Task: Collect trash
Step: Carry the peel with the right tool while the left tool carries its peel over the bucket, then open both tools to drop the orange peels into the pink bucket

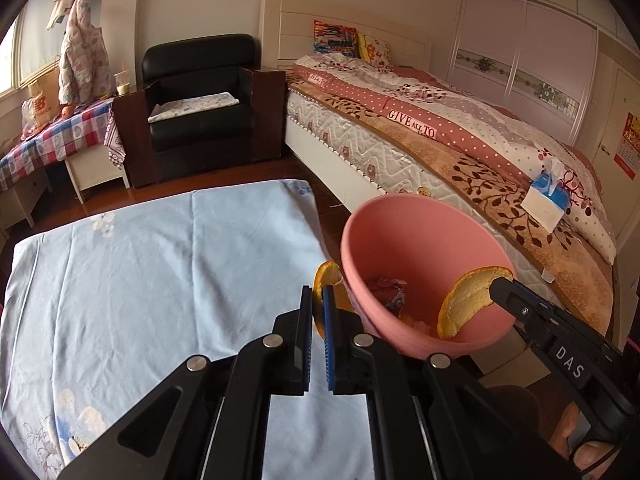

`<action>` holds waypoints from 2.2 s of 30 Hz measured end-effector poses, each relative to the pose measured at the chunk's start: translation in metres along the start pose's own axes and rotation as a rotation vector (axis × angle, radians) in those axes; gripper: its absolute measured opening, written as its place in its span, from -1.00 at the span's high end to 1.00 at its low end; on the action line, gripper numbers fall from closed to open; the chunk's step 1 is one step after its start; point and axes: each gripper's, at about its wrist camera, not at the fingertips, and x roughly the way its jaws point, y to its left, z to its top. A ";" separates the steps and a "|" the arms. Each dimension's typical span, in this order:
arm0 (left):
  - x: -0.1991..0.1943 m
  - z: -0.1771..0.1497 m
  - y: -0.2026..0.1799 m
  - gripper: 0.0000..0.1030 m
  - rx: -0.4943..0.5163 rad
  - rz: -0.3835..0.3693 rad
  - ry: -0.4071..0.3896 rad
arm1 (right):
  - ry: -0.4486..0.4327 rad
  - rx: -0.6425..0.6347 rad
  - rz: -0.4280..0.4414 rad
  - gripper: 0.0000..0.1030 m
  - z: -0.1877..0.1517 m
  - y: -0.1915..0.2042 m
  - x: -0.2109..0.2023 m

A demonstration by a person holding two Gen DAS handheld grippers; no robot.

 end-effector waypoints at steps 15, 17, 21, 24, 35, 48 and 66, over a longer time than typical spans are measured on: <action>0.029 0.022 -0.038 0.92 0.030 -0.097 0.001 | -0.024 0.060 -0.084 0.90 0.012 -0.040 0.009; 0.035 0.023 -0.043 0.92 0.039 -0.102 0.007 | -0.019 0.065 -0.092 0.90 0.012 -0.043 0.012; 0.049 0.022 -0.050 0.92 0.048 -0.114 0.031 | -0.012 0.071 -0.100 0.90 0.011 -0.048 0.016; 0.058 0.021 -0.055 0.92 0.047 -0.124 0.049 | -0.006 0.074 -0.107 0.90 0.009 -0.052 0.019; 0.087 0.011 -0.070 0.92 0.078 -0.124 0.100 | 0.019 0.081 -0.117 0.90 0.006 -0.058 0.031; 0.091 0.009 -0.073 0.72 0.080 -0.118 0.094 | 0.024 0.075 -0.120 0.90 0.009 -0.060 0.036; 0.080 0.015 -0.069 0.14 0.063 -0.102 0.058 | 0.047 0.093 -0.099 0.82 0.010 -0.060 0.046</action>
